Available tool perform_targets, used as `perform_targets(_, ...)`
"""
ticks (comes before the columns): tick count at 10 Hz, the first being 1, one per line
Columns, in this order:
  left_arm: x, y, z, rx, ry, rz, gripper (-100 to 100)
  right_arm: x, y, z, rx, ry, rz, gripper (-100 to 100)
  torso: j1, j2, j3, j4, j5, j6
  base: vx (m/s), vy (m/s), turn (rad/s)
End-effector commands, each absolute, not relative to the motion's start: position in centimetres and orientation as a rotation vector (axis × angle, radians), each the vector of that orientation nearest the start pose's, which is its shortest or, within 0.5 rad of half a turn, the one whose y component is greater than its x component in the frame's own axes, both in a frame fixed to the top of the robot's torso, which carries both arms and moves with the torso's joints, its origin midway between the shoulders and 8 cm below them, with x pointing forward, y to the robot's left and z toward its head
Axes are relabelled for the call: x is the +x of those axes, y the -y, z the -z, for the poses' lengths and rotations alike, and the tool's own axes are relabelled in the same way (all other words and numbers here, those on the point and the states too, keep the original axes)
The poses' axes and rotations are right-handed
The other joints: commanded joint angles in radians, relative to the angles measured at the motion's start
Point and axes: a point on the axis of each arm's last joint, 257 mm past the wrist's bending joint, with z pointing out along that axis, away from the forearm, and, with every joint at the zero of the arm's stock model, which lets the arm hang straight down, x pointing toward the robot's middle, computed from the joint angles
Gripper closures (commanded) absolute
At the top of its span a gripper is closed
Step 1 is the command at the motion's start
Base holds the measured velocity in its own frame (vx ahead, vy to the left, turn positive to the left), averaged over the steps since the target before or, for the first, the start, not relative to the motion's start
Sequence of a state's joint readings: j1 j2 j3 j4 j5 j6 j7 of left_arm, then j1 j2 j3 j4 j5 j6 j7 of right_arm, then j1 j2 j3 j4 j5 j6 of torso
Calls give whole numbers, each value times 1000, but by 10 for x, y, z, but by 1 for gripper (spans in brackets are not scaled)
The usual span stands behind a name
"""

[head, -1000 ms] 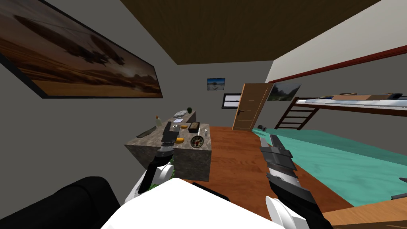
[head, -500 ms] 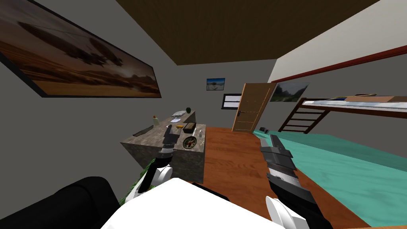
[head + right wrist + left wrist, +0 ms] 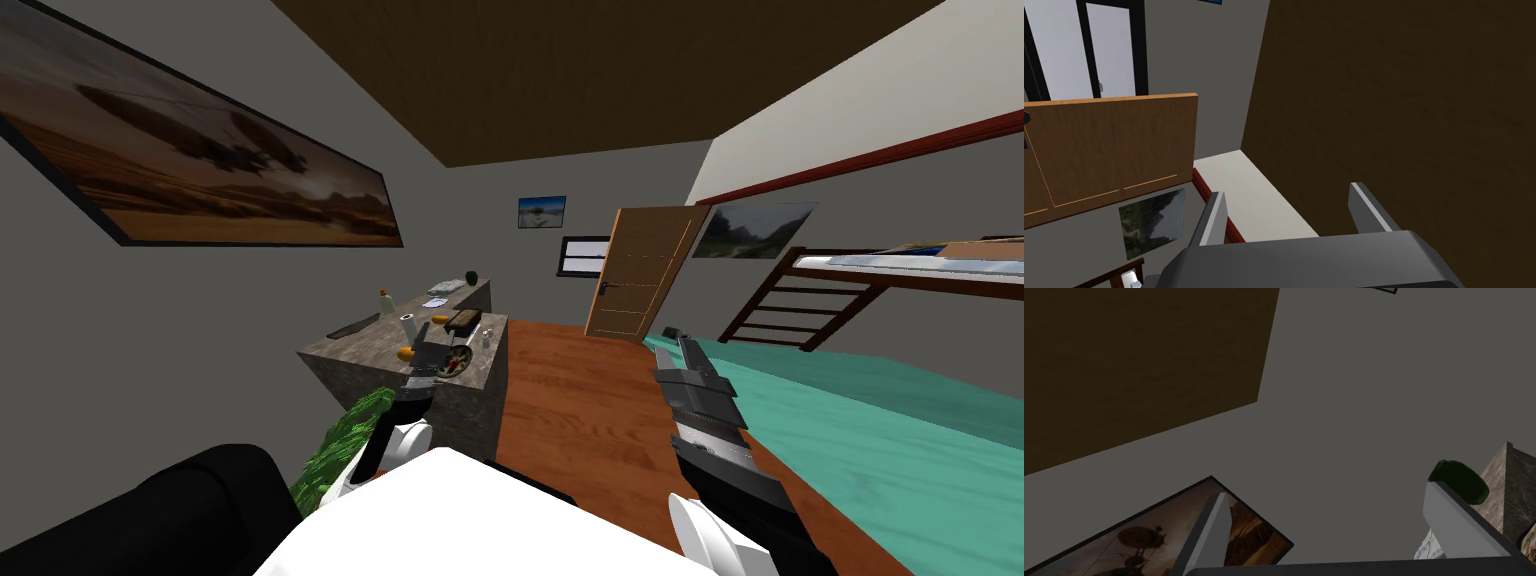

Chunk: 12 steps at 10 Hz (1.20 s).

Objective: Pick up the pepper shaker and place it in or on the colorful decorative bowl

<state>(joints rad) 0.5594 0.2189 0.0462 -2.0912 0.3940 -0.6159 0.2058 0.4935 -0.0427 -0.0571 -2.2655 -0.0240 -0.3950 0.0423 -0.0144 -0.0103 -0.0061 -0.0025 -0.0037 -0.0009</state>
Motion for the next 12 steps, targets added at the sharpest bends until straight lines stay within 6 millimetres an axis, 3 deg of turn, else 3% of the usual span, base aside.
perform_targets(1,340,-366,69,-1032,-479,1611,-100,360,302,-1,710,-715,-1196,0,0,0,0,0,0,0,70,-209,265)
perform_targets(3,340,-376,80,-1077,-448,1628,-100,361,302,-1,709,-715,-1196,0,4,6,3,1,1,1,50,-174,-52)
perform_targets(8,331,-429,133,-1284,-247,1678,-100,360,302,-1,710,-715,-1196,0,-4,-8,-4,-2,-1,1,213,-263,100)
perform_targets(12,313,-477,173,-1414,-39,1682,-100,360,302,-1,709,-715,-1196,0,7,-6,-3,-1,1,1,207,-166,114)
